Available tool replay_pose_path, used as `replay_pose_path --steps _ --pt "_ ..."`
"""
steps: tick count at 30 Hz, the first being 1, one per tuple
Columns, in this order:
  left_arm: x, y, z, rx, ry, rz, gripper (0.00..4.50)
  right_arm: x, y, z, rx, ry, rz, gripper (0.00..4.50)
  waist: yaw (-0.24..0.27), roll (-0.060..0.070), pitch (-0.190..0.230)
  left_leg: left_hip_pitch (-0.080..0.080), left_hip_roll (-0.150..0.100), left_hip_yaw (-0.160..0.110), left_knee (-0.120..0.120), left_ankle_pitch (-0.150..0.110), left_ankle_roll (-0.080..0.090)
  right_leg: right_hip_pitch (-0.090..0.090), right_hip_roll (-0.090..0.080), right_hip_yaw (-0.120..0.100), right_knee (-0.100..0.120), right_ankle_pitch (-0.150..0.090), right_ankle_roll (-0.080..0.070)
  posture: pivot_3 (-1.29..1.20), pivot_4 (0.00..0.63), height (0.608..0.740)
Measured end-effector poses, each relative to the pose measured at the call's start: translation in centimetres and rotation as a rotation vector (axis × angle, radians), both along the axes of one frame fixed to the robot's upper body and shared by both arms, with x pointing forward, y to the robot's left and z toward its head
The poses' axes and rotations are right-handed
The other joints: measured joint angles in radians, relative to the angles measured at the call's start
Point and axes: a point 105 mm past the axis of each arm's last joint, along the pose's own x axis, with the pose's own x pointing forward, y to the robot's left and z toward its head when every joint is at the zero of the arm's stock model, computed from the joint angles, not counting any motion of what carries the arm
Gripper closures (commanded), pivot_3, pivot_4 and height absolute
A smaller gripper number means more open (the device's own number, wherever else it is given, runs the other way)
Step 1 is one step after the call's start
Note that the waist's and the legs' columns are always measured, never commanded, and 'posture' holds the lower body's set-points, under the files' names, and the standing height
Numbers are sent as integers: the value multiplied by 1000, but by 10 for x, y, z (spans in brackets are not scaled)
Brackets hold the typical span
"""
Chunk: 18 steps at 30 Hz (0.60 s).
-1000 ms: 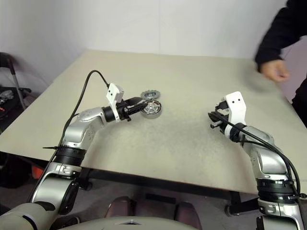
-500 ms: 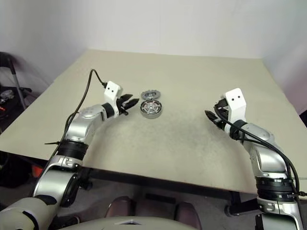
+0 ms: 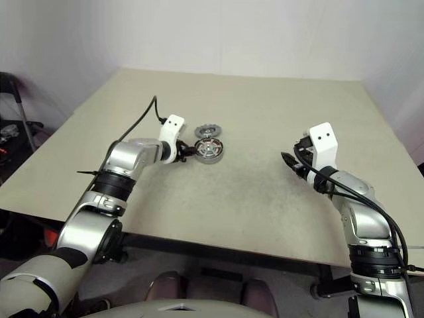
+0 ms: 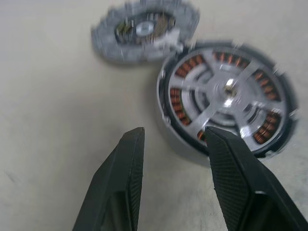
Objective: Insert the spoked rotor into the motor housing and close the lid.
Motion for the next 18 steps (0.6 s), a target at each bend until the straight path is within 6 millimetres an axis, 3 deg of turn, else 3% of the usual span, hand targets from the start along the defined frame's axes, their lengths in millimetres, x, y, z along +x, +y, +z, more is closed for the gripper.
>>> replay_pose_path --steps 15,18 --pt "13 -24 -7 -15 25 52 2376 0 1 1 8 -5 -2 2434 21 0 0 8 0 0 -1 3 4 9 -2 -1 -1 1 -2 0 0 740" --pt "13 -27 -7 -27 32 53 2938 0 1 1 10 -6 -6 2405 23 0 0 8 0 0 -1 4 5 10 -2 -1 -1 1 -2 0 0 740"
